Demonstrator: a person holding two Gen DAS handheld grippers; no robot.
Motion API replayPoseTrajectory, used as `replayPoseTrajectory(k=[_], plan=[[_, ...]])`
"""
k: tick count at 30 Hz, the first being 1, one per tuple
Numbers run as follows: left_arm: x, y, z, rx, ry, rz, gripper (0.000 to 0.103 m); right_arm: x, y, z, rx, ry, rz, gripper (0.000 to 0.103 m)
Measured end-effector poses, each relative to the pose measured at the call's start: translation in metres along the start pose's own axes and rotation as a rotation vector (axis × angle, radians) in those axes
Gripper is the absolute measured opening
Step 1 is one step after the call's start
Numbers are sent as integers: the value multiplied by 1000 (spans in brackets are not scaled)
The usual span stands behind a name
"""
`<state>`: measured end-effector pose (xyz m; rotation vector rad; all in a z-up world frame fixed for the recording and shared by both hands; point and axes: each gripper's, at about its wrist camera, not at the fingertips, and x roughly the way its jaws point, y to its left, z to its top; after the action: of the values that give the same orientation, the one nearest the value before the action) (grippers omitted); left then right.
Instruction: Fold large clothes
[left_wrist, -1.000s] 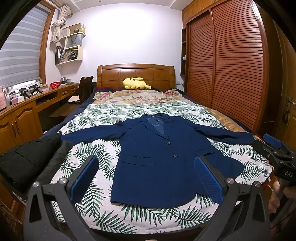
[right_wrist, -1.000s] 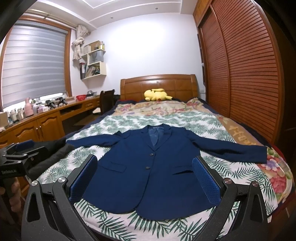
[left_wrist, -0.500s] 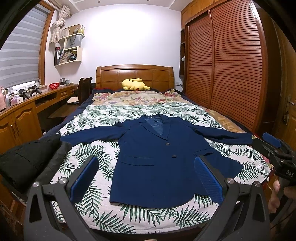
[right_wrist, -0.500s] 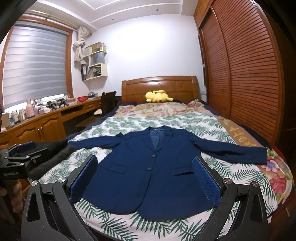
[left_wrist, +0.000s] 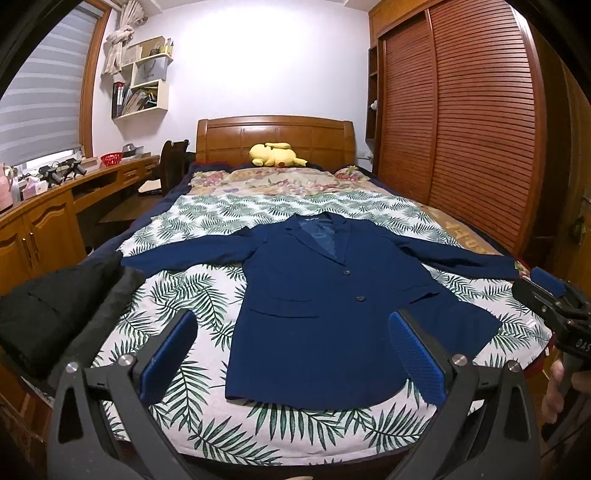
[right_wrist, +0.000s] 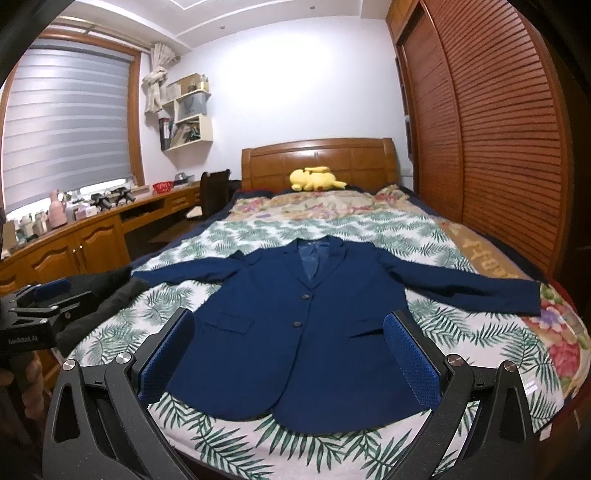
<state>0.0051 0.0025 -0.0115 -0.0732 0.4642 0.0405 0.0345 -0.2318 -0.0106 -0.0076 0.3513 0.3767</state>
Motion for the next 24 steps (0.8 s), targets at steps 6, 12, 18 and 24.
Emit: replayPoseTrajectory(k=[6, 12, 18, 24], plan=[[17, 11, -12, -10, 29, 8, 103, 20, -4, -13, 10, 33, 7, 103], [40, 21, -18, -1, 48, 35, 103, 50, 0, -24, -11, 67, 30, 103], [74, 46, -16, -20, 77, 80, 103, 96, 12, -30, -40, 99, 86, 103], [102, 67, -16, -27, 101, 114, 103, 134, 26, -27, -79, 106, 140, 103]])
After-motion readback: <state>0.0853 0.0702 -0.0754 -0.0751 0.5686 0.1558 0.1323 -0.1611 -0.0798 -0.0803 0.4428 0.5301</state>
